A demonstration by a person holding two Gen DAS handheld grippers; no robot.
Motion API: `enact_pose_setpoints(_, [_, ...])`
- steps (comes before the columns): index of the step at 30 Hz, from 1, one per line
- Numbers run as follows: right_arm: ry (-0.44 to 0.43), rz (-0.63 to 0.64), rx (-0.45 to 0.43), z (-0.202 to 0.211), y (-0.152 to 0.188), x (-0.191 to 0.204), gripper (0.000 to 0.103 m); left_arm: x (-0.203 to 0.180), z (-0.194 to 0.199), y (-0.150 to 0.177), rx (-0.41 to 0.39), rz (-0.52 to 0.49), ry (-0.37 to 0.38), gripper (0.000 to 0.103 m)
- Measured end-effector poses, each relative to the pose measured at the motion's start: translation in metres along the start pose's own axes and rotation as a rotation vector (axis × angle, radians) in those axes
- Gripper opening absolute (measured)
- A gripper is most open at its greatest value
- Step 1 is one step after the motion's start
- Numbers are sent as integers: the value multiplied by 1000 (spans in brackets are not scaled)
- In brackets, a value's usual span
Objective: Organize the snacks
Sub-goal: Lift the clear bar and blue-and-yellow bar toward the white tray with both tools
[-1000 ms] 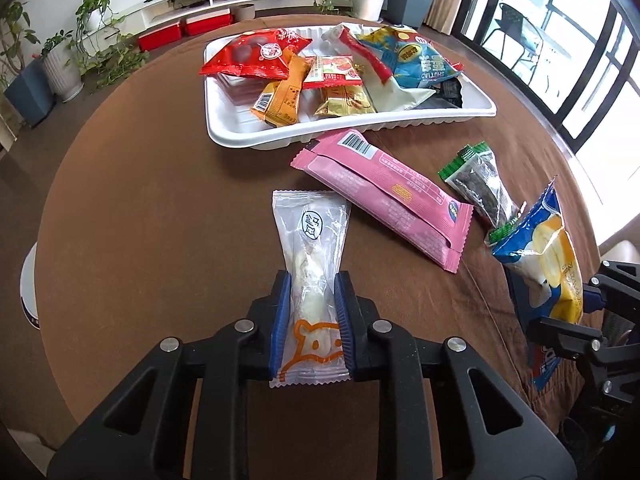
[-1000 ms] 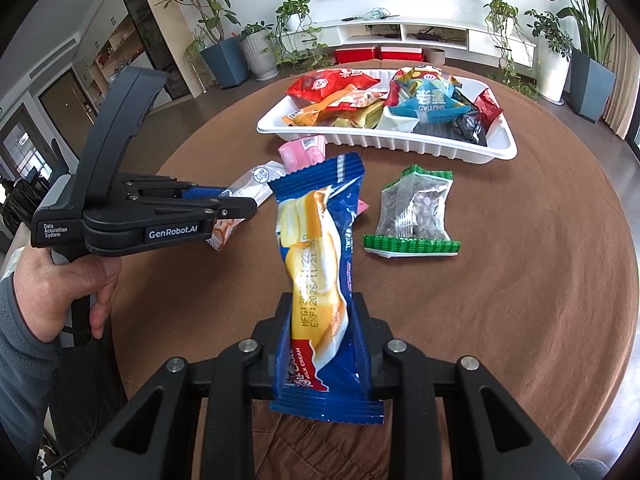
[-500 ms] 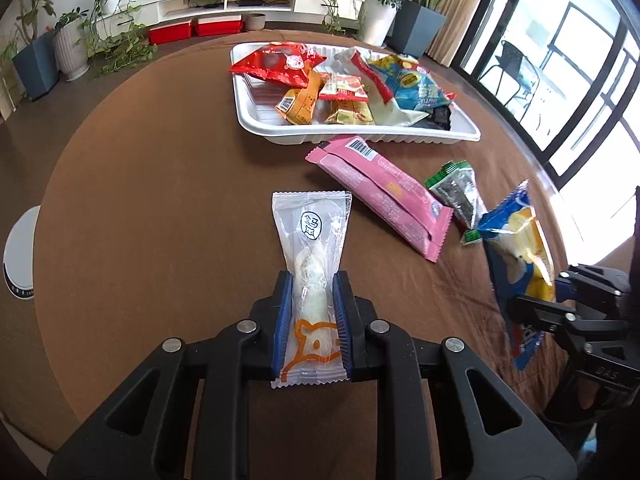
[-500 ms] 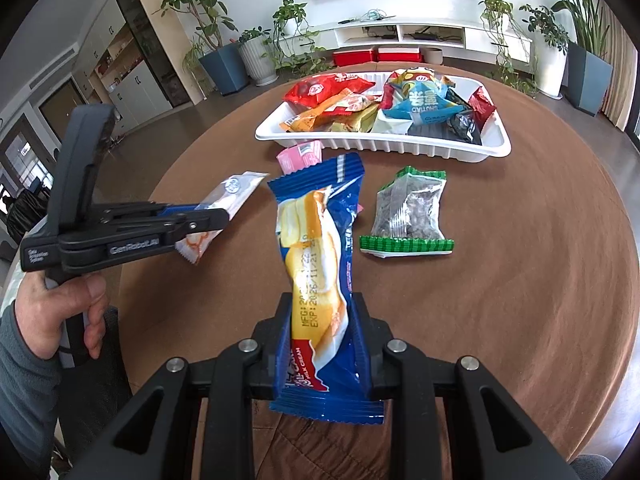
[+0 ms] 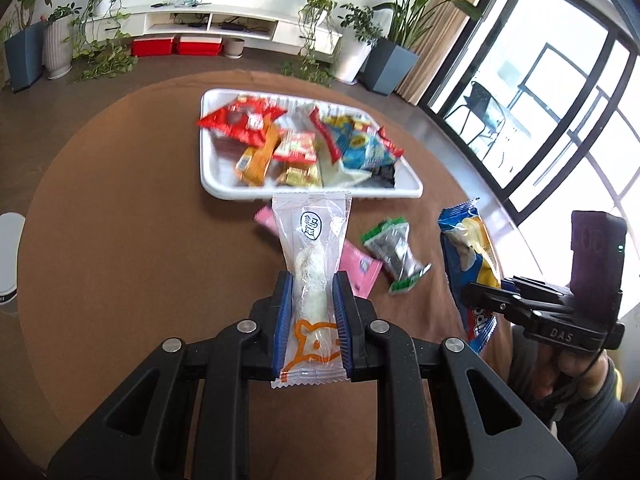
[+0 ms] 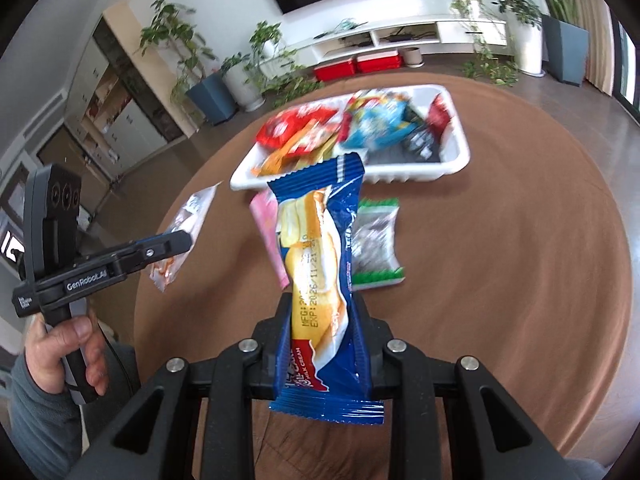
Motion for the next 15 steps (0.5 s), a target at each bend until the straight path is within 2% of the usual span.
enact_pose_setpoints(9, [50, -55, -107, 32, -67, -45, 29, -21, 9, -73, -81, -38, 19, 19])
enact_pose_setpoints(15, [1, -70, -125, 16, -126, -46, 29, -25, -1, -119, -90, -38, 21, 19])
Point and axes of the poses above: each gripper's, at about its wrist camera, not at the fingertips, and z roughly against the way its jaws point, x to its left, y to its underside, the point moved 5 cm from there along -z, roughly the way its jaws point, and after that the axes turned 7 degrees about z, right-handed, at the moved point
